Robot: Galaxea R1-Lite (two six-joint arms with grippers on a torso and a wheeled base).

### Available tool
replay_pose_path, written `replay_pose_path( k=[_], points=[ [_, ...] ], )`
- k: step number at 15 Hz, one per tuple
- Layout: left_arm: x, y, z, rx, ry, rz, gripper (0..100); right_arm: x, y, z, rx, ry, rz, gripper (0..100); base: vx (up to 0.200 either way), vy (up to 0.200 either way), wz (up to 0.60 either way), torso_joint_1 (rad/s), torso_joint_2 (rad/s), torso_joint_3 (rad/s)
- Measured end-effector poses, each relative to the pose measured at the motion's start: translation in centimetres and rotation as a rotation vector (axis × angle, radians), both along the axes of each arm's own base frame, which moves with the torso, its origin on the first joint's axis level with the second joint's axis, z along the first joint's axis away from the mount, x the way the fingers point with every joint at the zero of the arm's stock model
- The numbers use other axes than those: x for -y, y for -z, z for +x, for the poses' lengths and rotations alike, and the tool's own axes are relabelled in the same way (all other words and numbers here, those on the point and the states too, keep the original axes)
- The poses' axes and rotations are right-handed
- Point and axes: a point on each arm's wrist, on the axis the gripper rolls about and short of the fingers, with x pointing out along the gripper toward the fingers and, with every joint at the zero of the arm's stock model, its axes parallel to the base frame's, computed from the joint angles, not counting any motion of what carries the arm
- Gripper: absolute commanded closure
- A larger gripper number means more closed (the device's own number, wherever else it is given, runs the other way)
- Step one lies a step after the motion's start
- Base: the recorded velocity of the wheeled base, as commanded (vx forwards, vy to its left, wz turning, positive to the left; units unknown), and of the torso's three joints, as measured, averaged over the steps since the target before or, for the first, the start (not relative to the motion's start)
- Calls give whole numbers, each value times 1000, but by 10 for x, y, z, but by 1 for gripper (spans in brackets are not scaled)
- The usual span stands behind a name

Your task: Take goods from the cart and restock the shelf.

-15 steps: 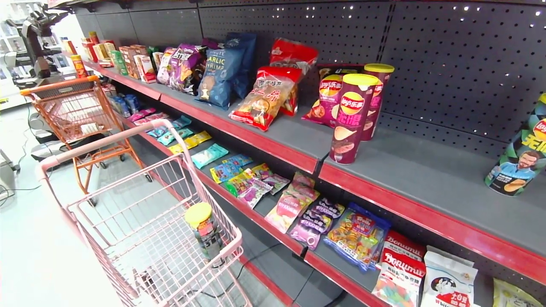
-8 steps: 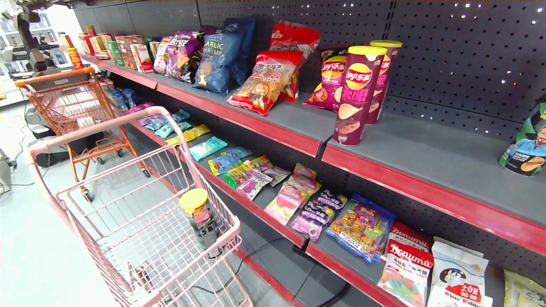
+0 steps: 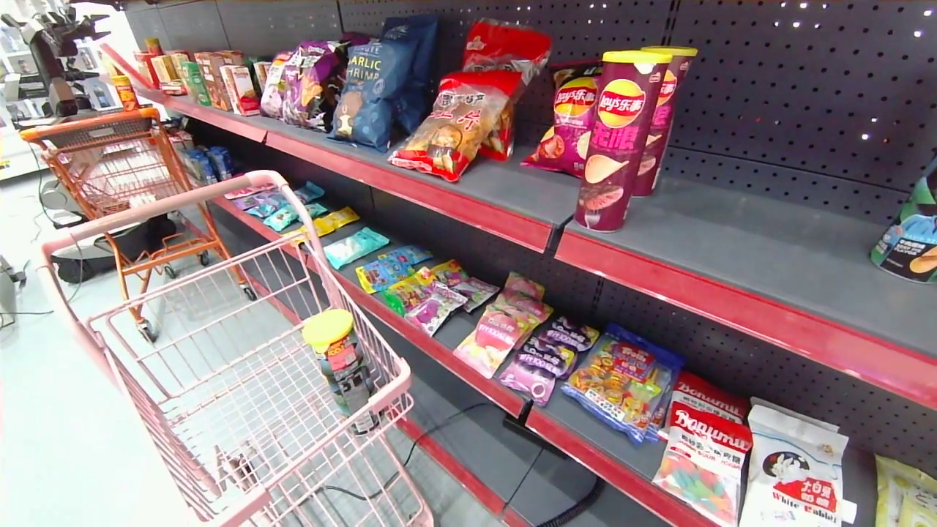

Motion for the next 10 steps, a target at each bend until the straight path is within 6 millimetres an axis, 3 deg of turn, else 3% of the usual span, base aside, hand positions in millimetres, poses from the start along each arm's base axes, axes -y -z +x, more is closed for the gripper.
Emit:
replay_pose_path(
  k=[2, 5, 8, 10],
  points=[
    [-1, -44, 23, -45, -36, -56, 0, 0, 0, 0, 0, 0, 0, 0, 0, 0, 0, 0, 0, 0],
    [-3, -75, 99, -157, -58, -98, 0, 0, 0, 0, 0, -1, -1, 0, 0, 0, 0, 0, 0, 0],
    [-4, -51, 175, -318, 33, -84, 0, 0, 0, 0, -1, 2, -1, 0, 0, 0, 0, 0, 0, 0],
    [-6, -23, 206, -432, 100, -26, 0, 0, 0, 0, -1, 2, -3, 0, 0, 0, 0, 0, 0, 0]
  ],
)
